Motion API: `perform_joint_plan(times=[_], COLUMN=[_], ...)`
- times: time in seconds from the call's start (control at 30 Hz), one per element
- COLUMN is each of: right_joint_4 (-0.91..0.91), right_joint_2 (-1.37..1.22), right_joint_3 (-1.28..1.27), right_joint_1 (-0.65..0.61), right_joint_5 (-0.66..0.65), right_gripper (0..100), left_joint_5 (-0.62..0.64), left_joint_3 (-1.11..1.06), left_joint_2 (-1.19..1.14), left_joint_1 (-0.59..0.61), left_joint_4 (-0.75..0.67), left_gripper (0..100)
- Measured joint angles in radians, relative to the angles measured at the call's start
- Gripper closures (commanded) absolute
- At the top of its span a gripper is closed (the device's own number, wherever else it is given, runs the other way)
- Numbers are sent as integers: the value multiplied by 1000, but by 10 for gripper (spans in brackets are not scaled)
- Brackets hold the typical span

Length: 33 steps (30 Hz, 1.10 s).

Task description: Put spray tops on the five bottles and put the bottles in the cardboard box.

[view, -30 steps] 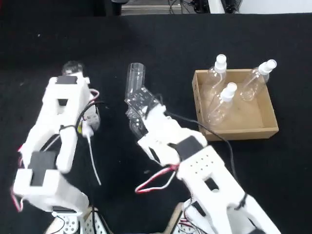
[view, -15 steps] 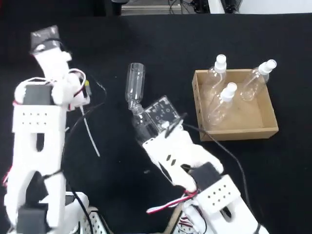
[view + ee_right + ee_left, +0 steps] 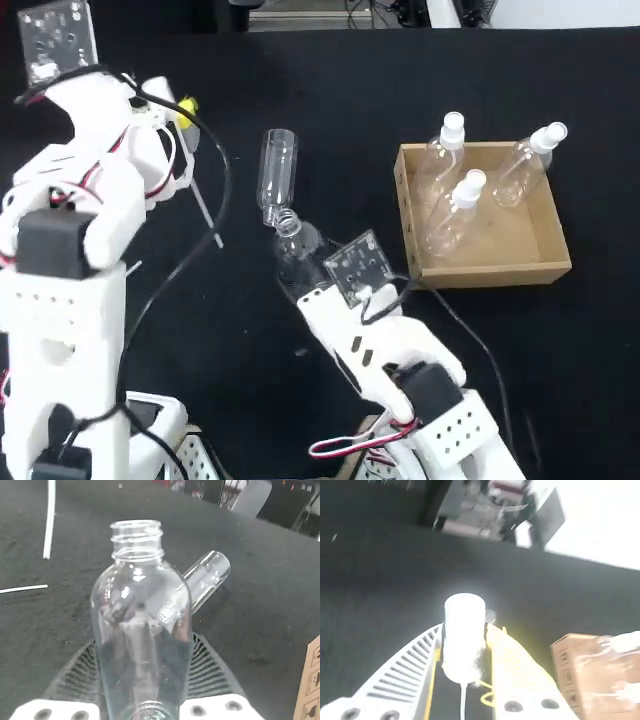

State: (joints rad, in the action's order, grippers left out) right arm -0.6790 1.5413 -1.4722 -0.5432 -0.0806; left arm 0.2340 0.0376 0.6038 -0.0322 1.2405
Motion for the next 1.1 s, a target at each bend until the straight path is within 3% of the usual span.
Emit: perform_joint_plan(times=[0.2,0.57,1.1], right_joint_4=[0,0,0], right_joint_2=[127,255,255], right_joint_3=[-57,-153,-153], right_joint_1=[0,0,0], right_joint_5=[2,2,2], right_gripper=[988,988,988], left_joint_5=[0,0,0], left_joint_3=[124,144,144], left_joint_2=[18,29,29], left_joint_1=[-120,-321,-334], left_joint_4=[-2,-172,-110], left_gripper=[970,970,970])
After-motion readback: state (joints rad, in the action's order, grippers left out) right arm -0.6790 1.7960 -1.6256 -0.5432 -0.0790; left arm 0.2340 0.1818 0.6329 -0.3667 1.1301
